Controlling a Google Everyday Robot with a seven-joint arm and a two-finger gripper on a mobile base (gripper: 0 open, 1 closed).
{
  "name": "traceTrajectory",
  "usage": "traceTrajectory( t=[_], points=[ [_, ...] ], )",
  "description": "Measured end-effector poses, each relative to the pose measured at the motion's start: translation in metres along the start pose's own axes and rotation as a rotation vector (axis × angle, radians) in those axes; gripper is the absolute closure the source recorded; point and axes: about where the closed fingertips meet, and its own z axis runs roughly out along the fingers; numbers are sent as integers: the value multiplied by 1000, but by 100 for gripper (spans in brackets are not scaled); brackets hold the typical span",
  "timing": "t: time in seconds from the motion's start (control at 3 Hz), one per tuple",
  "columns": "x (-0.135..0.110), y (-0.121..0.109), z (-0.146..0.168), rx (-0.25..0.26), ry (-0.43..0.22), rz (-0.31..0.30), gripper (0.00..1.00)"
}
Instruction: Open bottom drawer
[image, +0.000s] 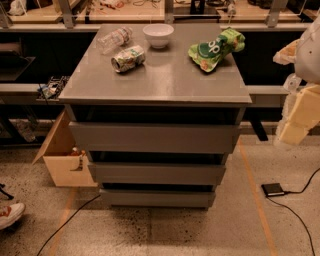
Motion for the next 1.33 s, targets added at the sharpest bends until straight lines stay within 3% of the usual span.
traceTrajectory(
  t=[0.33,0.67,1.33],
  points=[
    [0,0,0,0,0,0,0],
    [7,16,38,-20,33,-29,0],
    [29,59,130,-79,-77,-50,0]
  ],
)
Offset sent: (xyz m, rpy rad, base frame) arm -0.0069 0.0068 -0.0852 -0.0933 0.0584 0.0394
